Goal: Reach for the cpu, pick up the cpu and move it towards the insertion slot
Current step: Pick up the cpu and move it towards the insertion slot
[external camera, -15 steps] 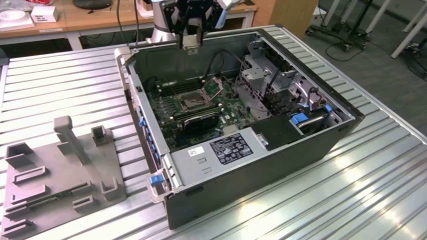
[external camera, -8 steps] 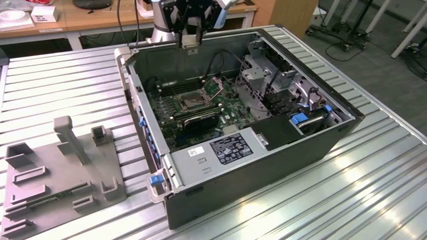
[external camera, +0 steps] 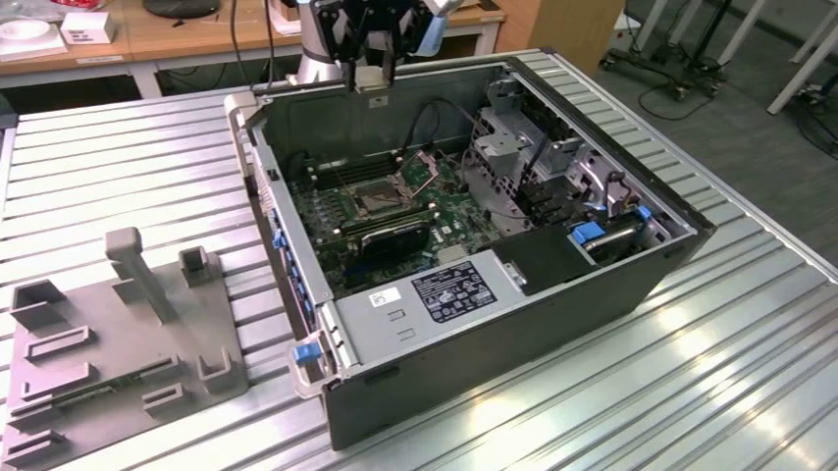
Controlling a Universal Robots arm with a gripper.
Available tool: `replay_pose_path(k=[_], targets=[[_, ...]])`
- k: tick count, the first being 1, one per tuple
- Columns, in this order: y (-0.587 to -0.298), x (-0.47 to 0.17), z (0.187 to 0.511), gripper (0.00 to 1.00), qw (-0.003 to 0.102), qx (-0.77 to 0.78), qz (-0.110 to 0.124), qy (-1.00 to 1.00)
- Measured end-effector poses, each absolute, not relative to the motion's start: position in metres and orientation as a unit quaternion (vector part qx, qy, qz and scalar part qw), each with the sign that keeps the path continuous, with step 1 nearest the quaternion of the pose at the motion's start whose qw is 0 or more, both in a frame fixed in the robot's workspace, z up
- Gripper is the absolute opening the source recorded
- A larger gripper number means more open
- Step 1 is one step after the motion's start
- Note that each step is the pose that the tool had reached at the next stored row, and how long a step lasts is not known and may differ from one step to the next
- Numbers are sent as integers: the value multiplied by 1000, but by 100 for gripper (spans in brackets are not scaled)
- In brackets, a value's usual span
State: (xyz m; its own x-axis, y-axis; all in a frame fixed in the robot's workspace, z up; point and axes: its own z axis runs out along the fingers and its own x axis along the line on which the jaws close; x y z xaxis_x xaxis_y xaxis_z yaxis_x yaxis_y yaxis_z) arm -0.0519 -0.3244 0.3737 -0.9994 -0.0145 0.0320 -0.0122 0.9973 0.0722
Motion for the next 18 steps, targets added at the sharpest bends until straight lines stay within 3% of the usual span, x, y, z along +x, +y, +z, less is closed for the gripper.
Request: replay_pose_path(k=[18], targets=[[-324, -52, 373, 55, 16, 7, -25, -1000]])
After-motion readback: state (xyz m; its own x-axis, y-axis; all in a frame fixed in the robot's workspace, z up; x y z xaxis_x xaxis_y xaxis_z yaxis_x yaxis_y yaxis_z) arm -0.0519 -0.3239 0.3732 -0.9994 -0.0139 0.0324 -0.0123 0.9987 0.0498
